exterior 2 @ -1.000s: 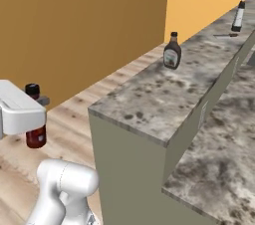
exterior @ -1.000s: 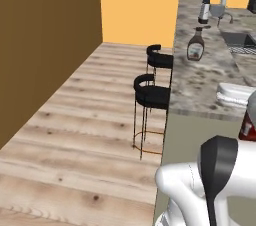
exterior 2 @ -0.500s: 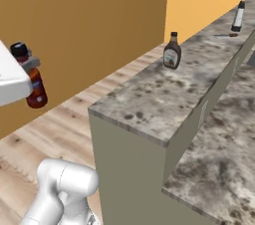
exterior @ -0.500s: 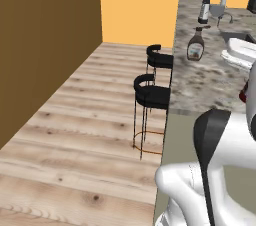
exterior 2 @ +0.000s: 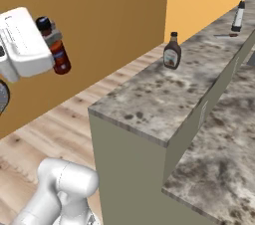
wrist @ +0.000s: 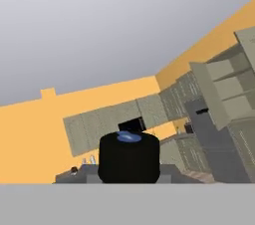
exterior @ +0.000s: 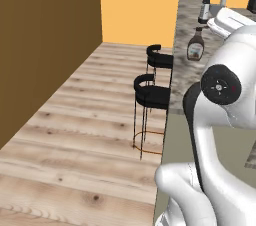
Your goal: Move the syrup bottle and condiment bottle from the cabinet to the dining counter.
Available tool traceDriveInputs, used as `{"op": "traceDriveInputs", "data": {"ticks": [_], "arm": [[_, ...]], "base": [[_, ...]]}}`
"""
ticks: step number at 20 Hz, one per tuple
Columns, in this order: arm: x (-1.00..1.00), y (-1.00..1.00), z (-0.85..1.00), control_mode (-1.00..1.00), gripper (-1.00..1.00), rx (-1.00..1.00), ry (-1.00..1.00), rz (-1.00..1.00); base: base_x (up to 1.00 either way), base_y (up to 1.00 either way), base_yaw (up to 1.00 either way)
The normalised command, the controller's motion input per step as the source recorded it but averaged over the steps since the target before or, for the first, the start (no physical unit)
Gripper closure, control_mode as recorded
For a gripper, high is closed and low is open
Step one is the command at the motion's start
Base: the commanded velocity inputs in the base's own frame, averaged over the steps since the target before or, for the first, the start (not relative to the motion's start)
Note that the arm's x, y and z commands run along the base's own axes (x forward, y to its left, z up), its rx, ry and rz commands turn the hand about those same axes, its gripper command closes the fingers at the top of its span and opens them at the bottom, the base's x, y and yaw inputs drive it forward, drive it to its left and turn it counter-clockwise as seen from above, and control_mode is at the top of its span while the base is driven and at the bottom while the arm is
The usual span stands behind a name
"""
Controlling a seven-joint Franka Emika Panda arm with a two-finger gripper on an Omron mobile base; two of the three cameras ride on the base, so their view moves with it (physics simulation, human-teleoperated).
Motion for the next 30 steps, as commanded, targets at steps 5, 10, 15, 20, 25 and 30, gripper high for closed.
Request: {"op": "traceDriveInputs", "data": {"ticks": [5,10,15,20,25,30], "arm": [[0.37,-0.51,-0.75,-1.0,1.0,0.0,-0.13,-0.16],[0.14,-0.45,-0.34,-1.0,1.0,0.0,-0.02,-0.15],[0.36,-0.16,0.0,-1.0,1.0,-0.02,0.08,-0.16],[0.6,-0.01,-0.02,-1.0,1.0,-0.02,0.21,-0.19],[0.46,-0.07,-0.31,-1.0,1.0,0.01,0.11,-0.13],[0.17,-0.24,-0.35,-1.0,1.0,0.08,0.03,-0.07]], "base": [[0.0,0.0,0.0],[0.0,0.0,0.0],[0.0,0.0,0.0],[0.0,0.0,0.0],[0.0,0.0,0.0],[0.0,0.0,0.0]]}}
